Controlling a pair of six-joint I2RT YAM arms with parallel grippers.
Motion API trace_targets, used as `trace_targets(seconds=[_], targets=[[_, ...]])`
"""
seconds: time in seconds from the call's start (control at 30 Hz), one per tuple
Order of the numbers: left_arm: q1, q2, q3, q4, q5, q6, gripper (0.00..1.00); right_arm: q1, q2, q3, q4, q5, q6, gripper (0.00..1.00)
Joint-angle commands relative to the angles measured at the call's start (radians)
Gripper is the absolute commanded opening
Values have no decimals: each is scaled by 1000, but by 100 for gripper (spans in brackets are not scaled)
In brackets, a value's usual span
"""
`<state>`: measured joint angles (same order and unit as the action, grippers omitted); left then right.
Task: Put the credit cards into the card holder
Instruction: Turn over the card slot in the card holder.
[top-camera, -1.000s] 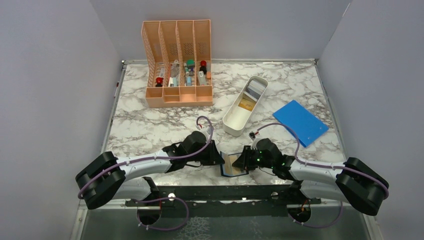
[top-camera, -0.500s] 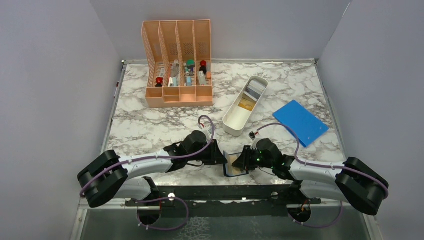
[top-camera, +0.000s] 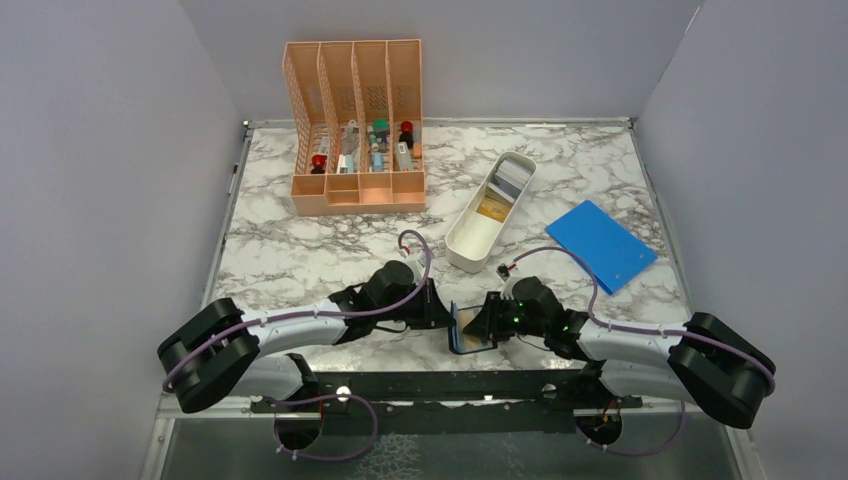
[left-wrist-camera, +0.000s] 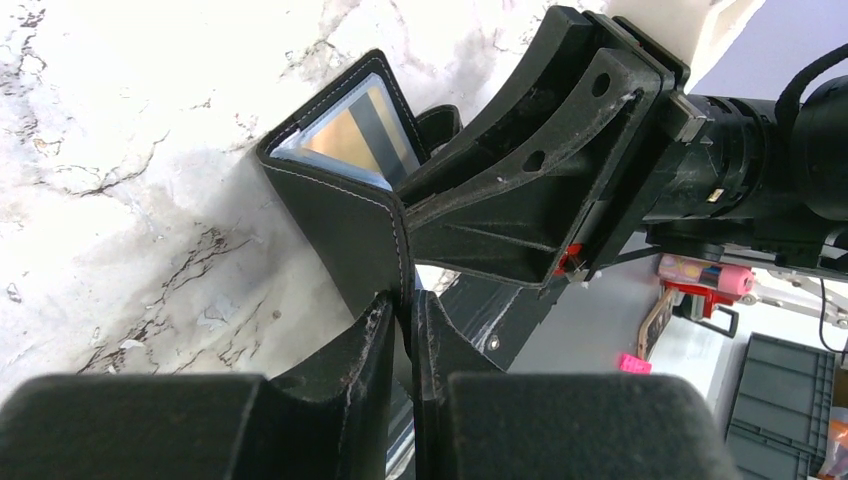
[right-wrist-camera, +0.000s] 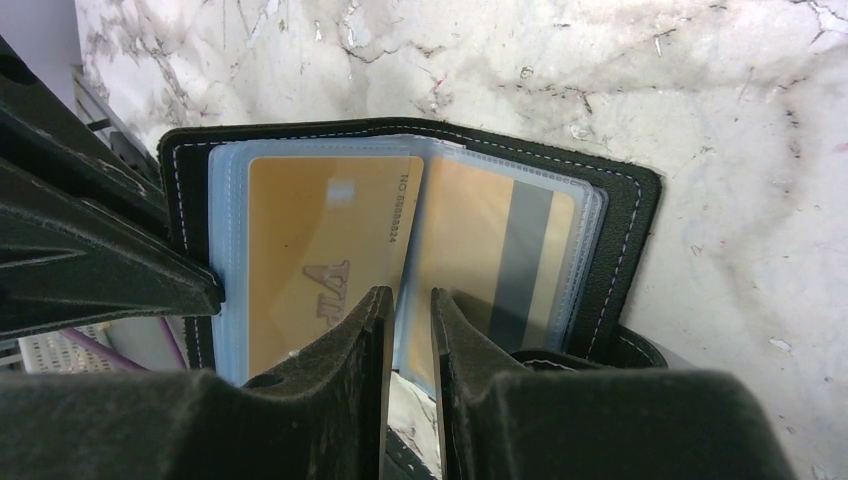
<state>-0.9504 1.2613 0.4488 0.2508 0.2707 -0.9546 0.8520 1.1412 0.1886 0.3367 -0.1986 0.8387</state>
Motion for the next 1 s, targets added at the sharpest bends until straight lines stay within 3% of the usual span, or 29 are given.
trace_targets(seconds=[0.0, 0.17, 0.43, 0.97], targets=[[1, 26, 15, 39, 24, 14, 13, 7, 13, -15, -7, -7, 2, 25], [1, 42, 19, 18, 5, 16, 16, 7, 4, -18, -13, -3, 1, 26], [1, 26, 24, -8, -11, 20, 29, 7, -9, -17, -22, 1, 0, 26], [1, 22, 33, -13, -10, 16, 37, 7, -12, -23, -20, 0, 2, 26]])
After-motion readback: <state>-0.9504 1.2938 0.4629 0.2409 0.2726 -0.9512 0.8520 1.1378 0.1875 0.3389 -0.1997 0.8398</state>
